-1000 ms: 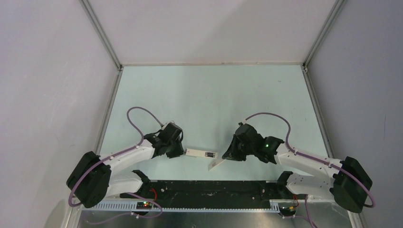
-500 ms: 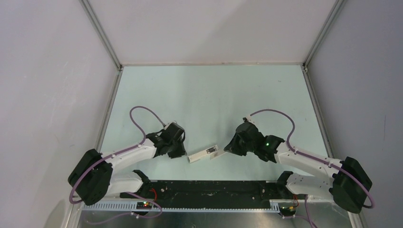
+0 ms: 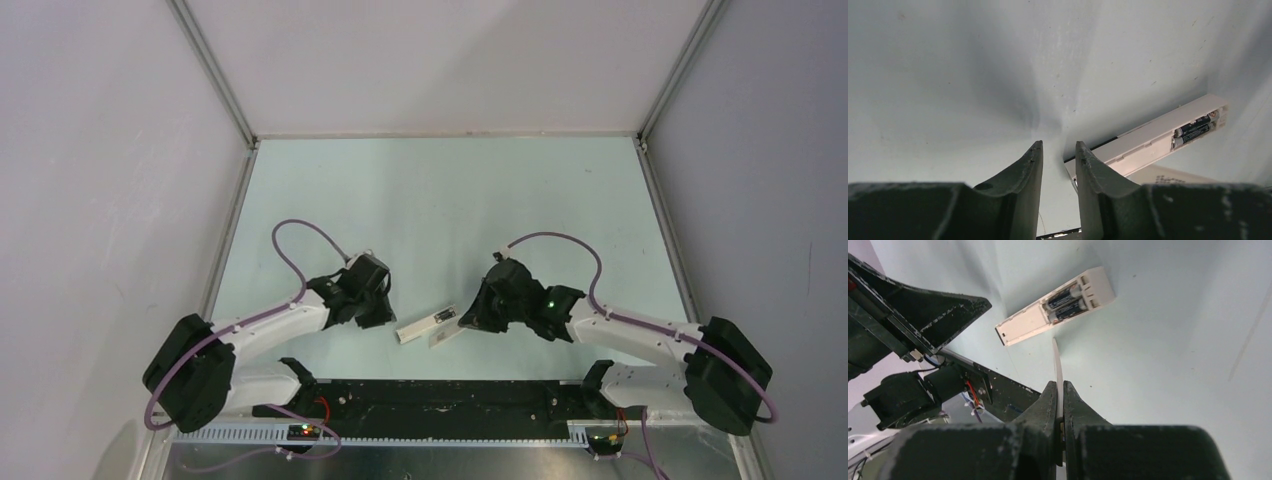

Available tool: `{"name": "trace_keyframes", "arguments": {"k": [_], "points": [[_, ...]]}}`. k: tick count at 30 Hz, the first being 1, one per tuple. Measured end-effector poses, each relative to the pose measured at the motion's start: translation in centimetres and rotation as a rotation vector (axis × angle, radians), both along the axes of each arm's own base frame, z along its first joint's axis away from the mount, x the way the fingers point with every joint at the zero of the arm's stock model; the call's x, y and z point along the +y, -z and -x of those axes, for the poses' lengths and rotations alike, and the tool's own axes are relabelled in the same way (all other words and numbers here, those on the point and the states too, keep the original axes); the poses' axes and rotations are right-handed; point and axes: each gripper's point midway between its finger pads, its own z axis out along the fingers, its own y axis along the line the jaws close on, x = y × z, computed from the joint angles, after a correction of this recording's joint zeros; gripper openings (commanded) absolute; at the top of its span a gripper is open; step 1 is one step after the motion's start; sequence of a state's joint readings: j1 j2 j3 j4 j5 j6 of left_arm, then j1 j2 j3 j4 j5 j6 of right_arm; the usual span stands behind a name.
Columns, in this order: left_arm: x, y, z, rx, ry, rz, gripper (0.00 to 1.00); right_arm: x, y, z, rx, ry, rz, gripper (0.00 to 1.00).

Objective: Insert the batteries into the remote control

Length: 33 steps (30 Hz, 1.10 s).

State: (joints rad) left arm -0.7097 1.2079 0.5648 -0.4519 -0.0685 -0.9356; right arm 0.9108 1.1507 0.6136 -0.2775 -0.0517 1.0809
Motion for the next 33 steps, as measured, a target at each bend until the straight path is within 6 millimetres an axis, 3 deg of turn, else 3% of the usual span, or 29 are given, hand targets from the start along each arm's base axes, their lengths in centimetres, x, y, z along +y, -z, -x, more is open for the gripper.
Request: {"name": "trace_keyframes", "arguments": {"k": [9, 22, 27, 33], "points": [[0.3, -1.5, -0.5, -0.067, -0.04, 0.034, 0.34, 1.9, 0.4, 0.0, 0.007, -0.032, -0.037, 0.0], [1.7, -0.6, 0.5, -0.05, -0.058, -0.004, 0.33, 1.1, 0.6, -2.7, -0.006, 0.031, -0.048, 0.0], [1.9, 0.0, 0.7, -0.031, -0.055, -0.024, 0.33, 1.3, 0.2, -2.5, -0.001, 0.003, -0.069, 0.0], [2.1, 0.5, 1.0, -0.011, -0.052, -0.045, 0.33, 2.5, -1.9, -0.9, 0.016, -0.075, -0.162, 0.0]]}}
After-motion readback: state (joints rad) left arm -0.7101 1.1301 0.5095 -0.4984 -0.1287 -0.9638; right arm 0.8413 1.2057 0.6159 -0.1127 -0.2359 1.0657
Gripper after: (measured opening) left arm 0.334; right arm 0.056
